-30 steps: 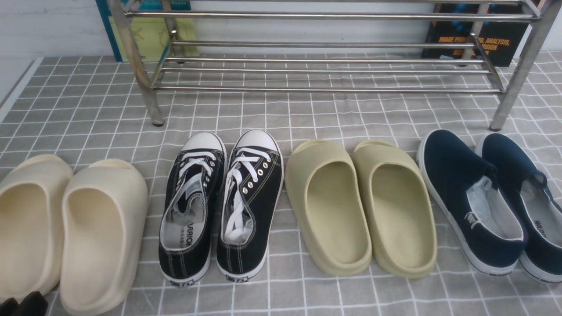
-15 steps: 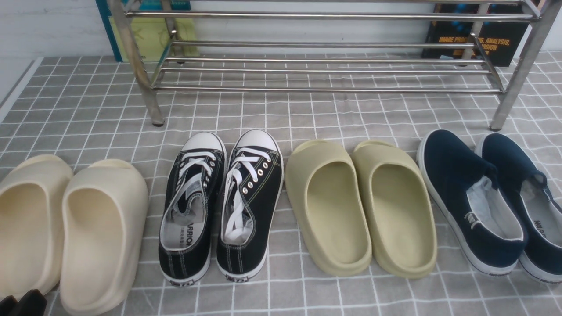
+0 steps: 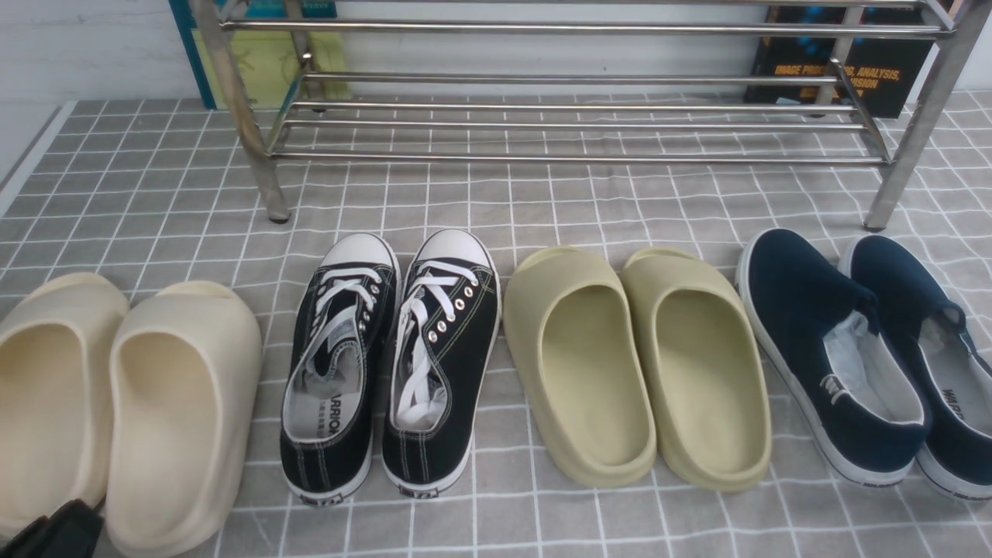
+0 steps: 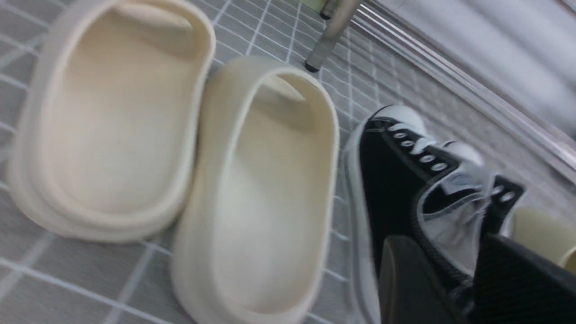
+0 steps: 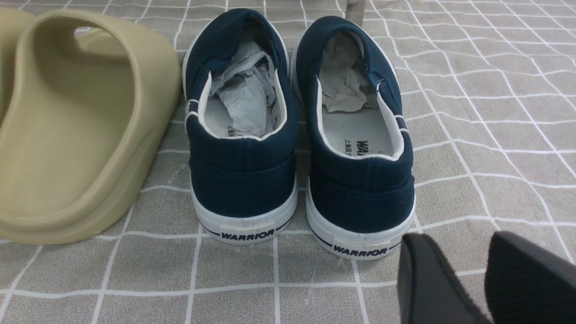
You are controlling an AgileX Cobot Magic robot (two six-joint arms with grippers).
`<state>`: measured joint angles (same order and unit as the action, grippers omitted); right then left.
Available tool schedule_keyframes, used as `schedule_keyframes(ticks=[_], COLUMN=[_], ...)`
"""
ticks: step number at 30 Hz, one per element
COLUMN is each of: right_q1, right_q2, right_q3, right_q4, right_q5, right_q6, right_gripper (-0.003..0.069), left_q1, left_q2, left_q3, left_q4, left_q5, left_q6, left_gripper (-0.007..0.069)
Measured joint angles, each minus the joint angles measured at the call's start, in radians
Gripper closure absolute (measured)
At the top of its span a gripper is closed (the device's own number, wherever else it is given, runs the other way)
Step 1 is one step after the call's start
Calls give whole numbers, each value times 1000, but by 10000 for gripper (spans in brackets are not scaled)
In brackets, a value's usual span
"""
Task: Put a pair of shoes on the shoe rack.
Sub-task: Use the left arm to grab the shoe closest to it
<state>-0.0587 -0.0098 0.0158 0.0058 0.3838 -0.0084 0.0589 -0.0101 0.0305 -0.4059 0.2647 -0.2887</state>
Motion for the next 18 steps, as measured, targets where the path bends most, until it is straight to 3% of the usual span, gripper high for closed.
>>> schedule_keyframes(ticks=[5,8,11,18], right_q1=[0,0,0,0], right_q2=[0,0,0,0], right_q3=[0,0,0,0], right_q4=[-6,0,0,0], right_q5=[0,0,0,0], right_q6=[0,0,0,0], right_gripper=[420,420,420,420], left_q1=[0,0,0,0], left_q2=[0,0,0,0], left_q3=[0,0,0,0], left_q4=[-384,-555,-624,-644], left_q5=[-23,-32,-42,-48], left_q6=[-220,-280,-286,-240], left_gripper=[386,386,386,386])
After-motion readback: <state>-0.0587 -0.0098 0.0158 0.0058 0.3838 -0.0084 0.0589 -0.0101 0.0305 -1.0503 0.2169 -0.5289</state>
